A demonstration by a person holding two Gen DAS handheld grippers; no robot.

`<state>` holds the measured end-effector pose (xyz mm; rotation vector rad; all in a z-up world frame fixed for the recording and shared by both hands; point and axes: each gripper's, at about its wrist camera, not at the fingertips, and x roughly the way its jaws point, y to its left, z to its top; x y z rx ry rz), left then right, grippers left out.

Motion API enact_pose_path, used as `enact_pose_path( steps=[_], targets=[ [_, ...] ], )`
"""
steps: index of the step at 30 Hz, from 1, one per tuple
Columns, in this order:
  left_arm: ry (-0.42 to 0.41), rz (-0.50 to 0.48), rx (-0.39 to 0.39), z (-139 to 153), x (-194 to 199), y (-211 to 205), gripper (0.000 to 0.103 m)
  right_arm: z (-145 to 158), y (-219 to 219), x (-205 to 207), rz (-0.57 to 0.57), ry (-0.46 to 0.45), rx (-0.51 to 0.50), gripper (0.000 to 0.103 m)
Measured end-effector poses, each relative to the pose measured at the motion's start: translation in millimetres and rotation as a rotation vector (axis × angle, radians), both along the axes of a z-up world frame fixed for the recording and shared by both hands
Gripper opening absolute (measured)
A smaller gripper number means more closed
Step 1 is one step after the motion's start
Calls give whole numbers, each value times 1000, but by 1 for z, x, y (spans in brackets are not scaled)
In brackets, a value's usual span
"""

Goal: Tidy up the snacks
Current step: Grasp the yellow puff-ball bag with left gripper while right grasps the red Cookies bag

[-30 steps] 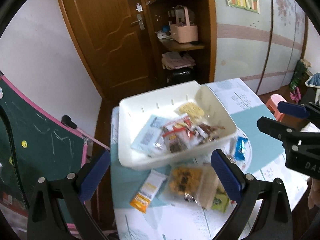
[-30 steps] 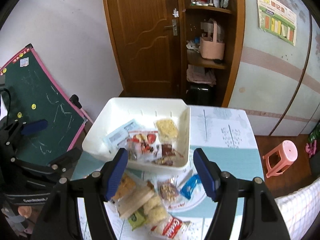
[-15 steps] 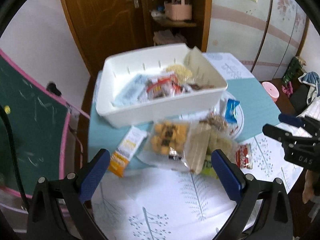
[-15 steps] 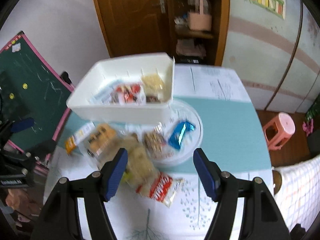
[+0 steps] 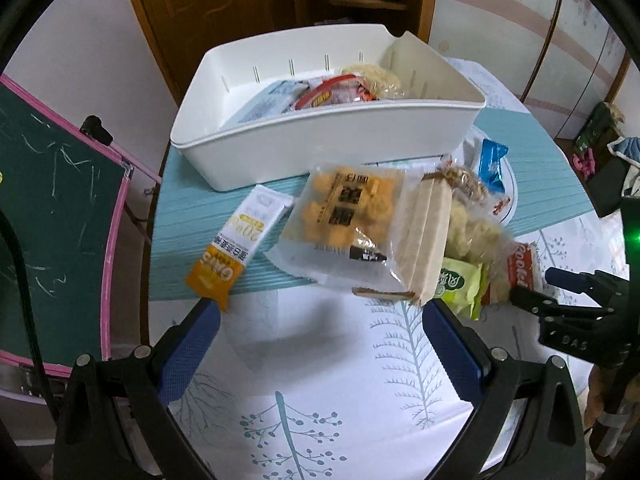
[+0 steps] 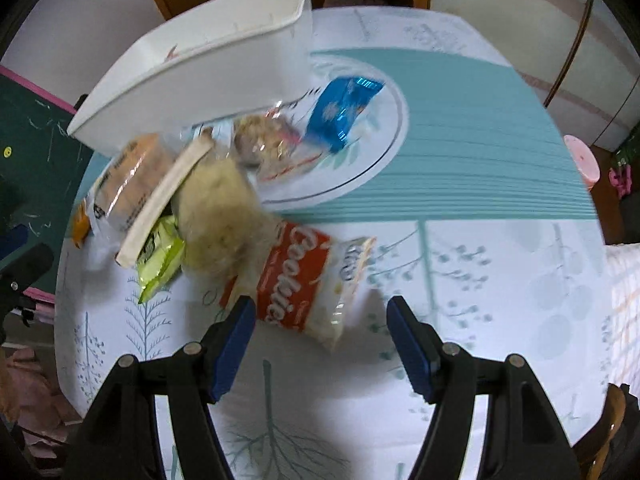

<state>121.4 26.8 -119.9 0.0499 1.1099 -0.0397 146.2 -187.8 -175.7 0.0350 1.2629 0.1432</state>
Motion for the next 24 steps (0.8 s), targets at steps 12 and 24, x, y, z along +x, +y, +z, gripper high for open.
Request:
enact_pose_path(
  steps=[12, 24],
  targets=[
    [38, 11, -16, -18, 17, 4, 101, -9, 41, -4, 53, -90, -129, 77],
    [58, 19, -41, -30, 64, -3, 101, -1, 7, -3, 11, -139, -89, 52]
  ],
)
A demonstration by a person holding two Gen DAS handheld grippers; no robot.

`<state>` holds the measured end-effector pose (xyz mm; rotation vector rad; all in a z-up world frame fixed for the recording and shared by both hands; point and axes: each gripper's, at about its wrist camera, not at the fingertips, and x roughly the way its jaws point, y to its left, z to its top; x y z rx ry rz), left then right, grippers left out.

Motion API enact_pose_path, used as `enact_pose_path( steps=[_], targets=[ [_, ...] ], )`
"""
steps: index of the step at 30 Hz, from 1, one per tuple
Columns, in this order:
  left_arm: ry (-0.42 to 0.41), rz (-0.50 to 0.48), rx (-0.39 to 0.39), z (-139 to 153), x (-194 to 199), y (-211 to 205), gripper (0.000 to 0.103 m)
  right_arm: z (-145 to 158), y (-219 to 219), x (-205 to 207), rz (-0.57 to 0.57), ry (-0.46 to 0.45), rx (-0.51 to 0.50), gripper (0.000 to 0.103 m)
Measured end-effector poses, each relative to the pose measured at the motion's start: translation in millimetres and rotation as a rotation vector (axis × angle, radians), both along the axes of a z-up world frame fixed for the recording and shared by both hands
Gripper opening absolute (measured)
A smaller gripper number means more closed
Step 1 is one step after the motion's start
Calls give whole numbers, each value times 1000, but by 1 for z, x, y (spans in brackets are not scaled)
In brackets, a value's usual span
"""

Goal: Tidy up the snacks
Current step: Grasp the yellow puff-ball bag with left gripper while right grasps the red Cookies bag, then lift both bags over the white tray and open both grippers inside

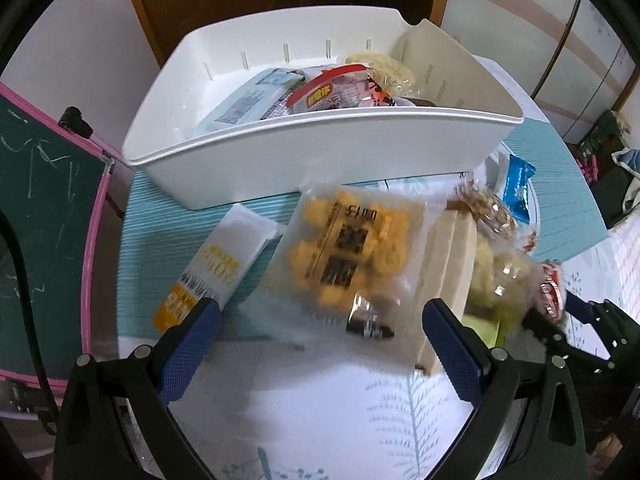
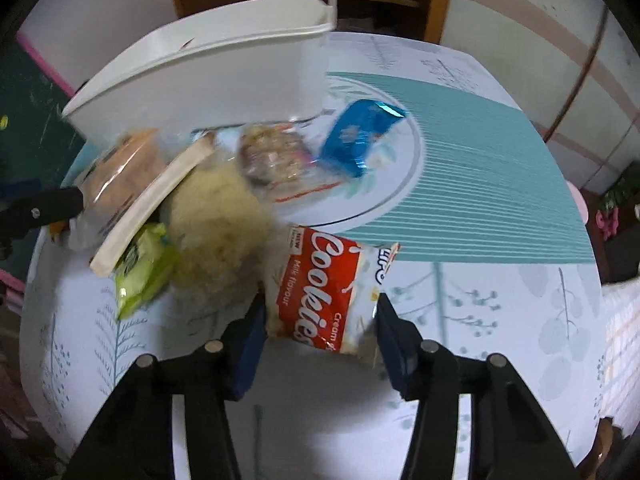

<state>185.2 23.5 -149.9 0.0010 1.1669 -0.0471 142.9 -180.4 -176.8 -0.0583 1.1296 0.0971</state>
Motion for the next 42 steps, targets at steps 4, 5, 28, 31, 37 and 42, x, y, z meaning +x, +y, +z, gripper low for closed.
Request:
enact_pose_path(
  steps=[4, 5, 28, 31, 37, 42],
  targets=[
    [40, 8, -15, -15, 17, -2, 101, 1, -24, 6, -62, -1, 17, 52],
    [46, 8, -23, -17, 18, -2, 101, 2, -29, 7, -73, 0, 22, 52],
    [25, 63, -55, -17, -4, -7, 71, 7, -32, 6, -68, -4, 31, 51],
    [16, 53, -63, -10, -21, -6, 71, 13, -30, 4, -59, -18, 33, 51],
    [-13, 22, -64, 9, -44, -11, 71, 29, -24, -5, -38, -54, 43, 51],
    [-45, 0, -65, 23, -61, -15, 72, 46, -18, -16, -10, -93, 53, 51]
  ],
)
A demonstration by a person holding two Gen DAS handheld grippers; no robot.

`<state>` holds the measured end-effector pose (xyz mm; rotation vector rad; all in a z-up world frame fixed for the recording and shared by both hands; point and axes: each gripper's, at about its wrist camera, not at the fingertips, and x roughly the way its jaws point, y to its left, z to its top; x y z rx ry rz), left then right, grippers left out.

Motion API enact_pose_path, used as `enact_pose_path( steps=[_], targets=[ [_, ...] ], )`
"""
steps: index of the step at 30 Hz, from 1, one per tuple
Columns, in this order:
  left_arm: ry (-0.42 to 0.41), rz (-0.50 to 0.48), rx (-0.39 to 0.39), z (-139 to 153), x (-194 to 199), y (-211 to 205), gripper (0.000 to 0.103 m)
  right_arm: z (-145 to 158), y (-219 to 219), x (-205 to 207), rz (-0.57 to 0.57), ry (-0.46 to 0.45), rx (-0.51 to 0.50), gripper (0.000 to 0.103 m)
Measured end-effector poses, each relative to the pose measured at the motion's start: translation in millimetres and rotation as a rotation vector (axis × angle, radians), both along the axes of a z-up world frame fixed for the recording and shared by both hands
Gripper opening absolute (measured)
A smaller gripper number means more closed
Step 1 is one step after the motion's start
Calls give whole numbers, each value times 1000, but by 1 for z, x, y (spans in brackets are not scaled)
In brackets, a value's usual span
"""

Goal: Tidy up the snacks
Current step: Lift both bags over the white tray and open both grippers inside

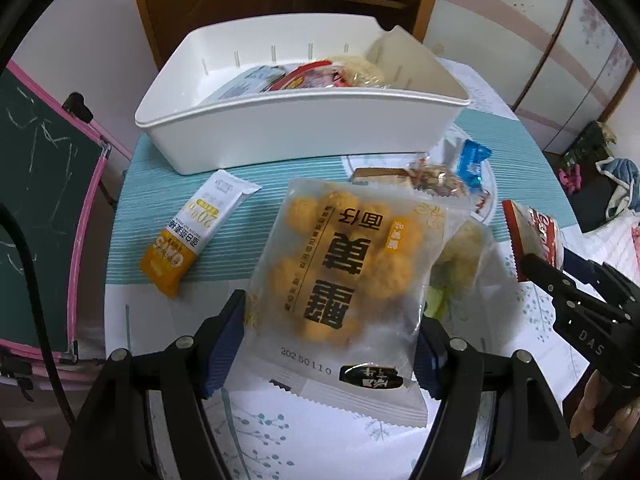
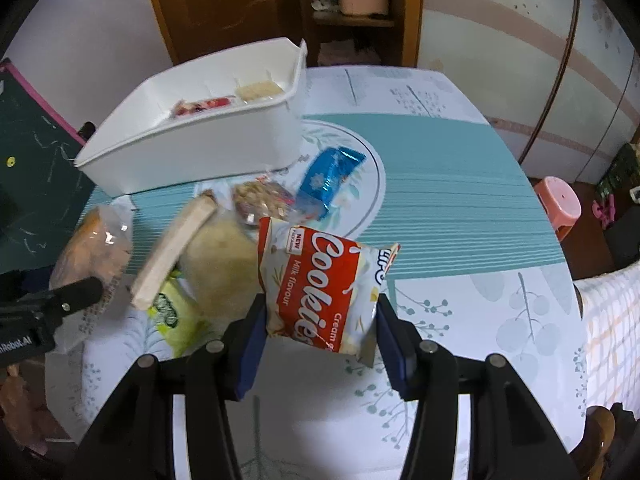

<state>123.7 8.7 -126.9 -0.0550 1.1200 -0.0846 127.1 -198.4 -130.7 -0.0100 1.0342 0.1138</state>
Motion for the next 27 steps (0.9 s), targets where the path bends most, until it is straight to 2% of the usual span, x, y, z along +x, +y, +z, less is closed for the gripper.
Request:
enact_pose_path(
  steps=[8, 16, 27],
  targets=[
    [-39, -18, -10, 19, -13, -6, 72, 31, 16, -19, 57, -69, 11, 52],
    [-69, -19, 5, 37, -16, -3, 72, 50, 31, -20, 110, -100, 21, 52],
    [-218, 8, 84, 101, 11, 13, 73, 102, 48, 9, 162, -232, 16, 52]
  ],
)
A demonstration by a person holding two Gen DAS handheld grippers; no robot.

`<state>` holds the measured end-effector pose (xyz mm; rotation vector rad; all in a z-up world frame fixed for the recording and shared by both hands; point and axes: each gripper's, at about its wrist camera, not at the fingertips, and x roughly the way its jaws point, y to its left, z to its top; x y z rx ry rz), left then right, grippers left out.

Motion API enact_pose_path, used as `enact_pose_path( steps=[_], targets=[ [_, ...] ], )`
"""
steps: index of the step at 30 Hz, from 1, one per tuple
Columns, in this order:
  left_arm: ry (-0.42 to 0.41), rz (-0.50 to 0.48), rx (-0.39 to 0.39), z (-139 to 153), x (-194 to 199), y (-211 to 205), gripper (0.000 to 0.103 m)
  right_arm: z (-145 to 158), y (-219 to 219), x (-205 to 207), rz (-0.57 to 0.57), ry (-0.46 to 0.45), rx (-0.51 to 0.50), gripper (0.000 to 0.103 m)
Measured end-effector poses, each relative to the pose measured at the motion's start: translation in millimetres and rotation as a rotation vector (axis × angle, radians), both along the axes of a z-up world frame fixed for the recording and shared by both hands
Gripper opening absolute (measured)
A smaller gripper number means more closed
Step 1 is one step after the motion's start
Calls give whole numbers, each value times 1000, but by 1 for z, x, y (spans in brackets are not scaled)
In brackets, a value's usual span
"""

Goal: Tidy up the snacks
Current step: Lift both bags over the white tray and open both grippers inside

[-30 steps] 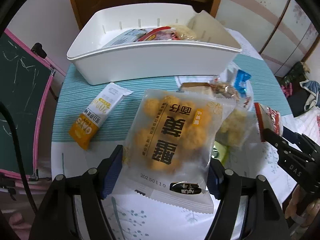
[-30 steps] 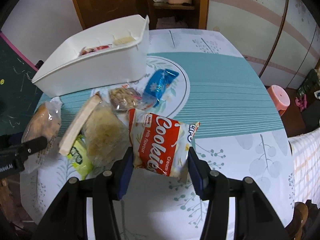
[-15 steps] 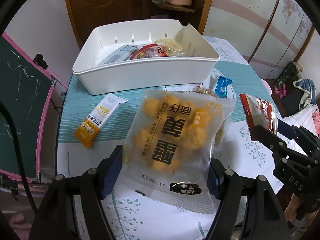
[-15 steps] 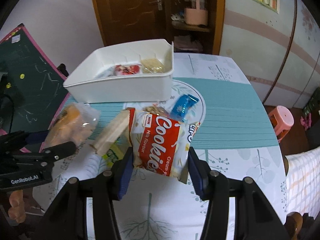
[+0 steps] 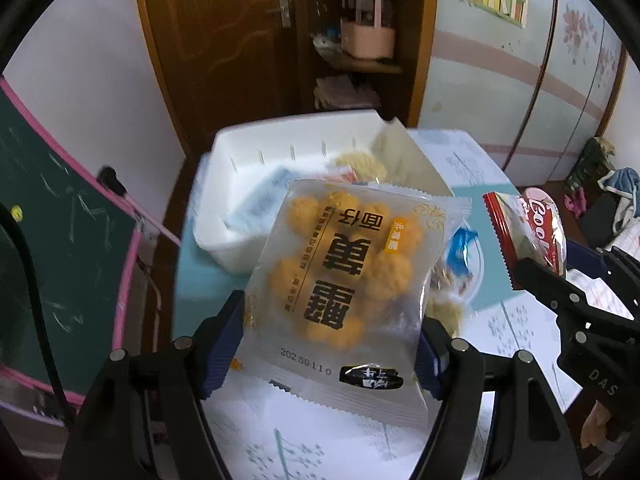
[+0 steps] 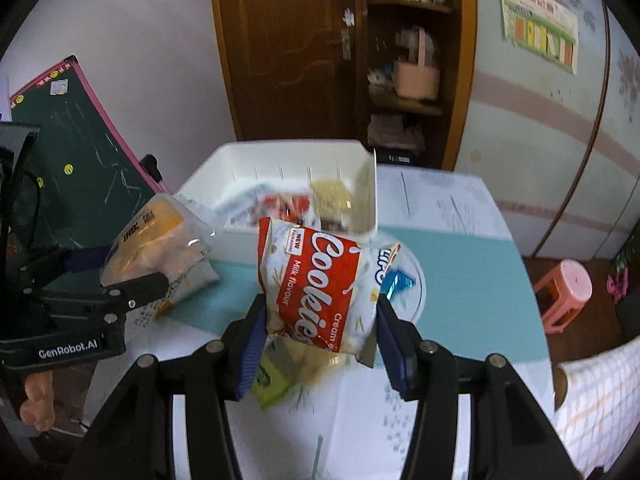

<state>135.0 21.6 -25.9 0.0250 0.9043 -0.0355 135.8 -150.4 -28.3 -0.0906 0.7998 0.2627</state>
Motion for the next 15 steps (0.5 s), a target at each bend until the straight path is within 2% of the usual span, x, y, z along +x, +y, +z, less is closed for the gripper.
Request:
enact_pose_path(
  steps=[8, 15],
  targets=[
    [-133, 21, 88, 58, 34, 9, 74, 49, 11, 41, 24, -113, -10, 52],
    [-179, 67, 110, 87, 76, 17, 74, 92, 18, 79, 15, -201, 15, 52]
  ],
)
